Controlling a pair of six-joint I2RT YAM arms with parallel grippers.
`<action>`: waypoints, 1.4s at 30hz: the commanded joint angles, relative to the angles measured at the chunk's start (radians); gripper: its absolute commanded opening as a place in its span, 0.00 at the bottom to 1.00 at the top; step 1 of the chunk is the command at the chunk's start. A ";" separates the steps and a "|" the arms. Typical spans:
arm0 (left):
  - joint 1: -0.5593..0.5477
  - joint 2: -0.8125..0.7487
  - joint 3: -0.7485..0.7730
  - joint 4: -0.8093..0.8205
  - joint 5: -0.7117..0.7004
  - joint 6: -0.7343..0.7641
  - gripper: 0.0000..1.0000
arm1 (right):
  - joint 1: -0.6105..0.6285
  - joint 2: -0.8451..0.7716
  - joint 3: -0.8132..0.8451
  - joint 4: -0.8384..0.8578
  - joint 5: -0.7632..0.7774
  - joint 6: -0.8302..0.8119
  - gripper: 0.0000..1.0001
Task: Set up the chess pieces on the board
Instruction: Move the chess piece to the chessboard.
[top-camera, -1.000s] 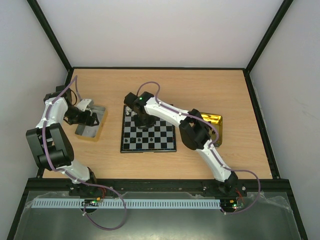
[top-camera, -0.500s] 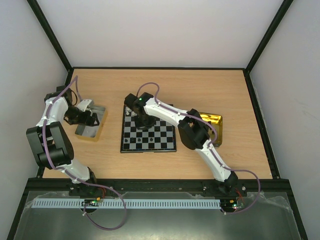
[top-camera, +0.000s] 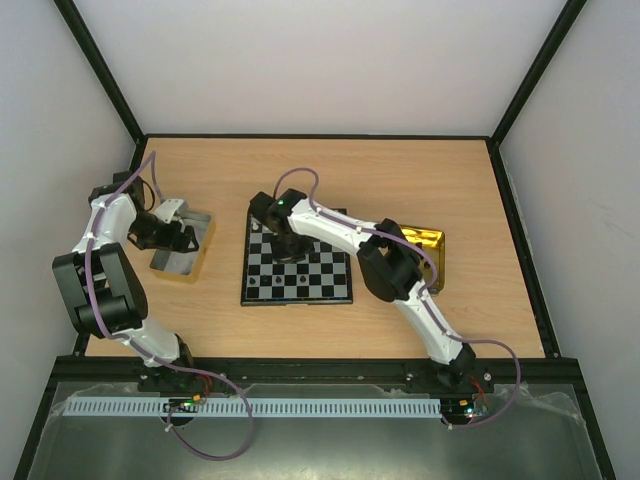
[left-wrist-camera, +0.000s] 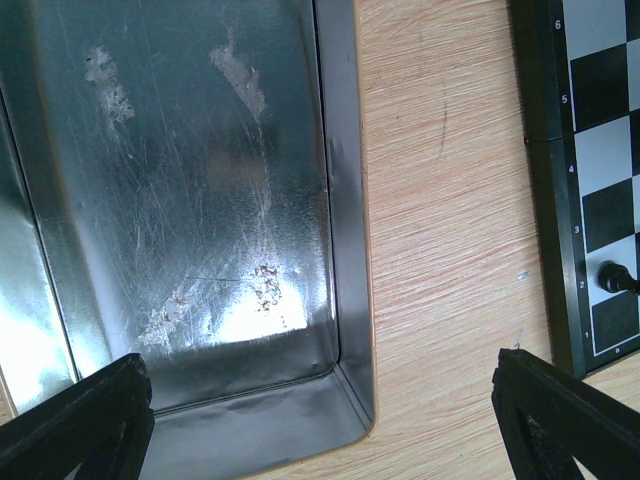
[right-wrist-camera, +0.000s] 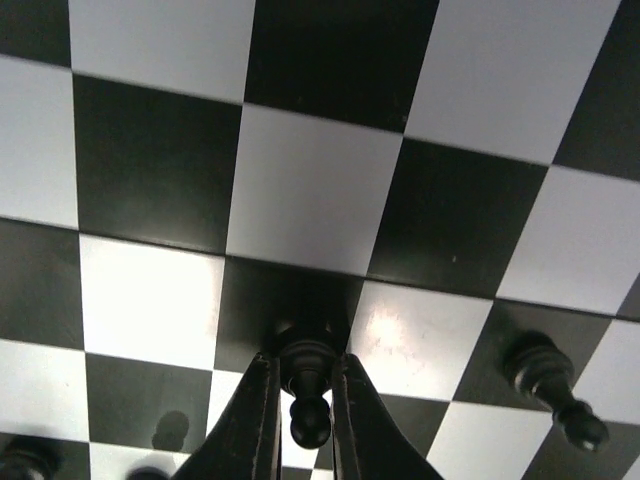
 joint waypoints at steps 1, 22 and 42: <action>0.005 -0.008 0.019 -0.010 0.016 -0.003 0.92 | 0.025 -0.071 -0.044 -0.013 0.032 0.013 0.04; -0.011 -0.041 0.019 -0.020 0.015 -0.014 0.93 | 0.076 -0.144 -0.163 0.048 0.005 0.051 0.04; -0.027 -0.058 0.028 -0.030 0.013 -0.023 0.92 | 0.102 -0.192 -0.244 0.080 0.003 0.074 0.04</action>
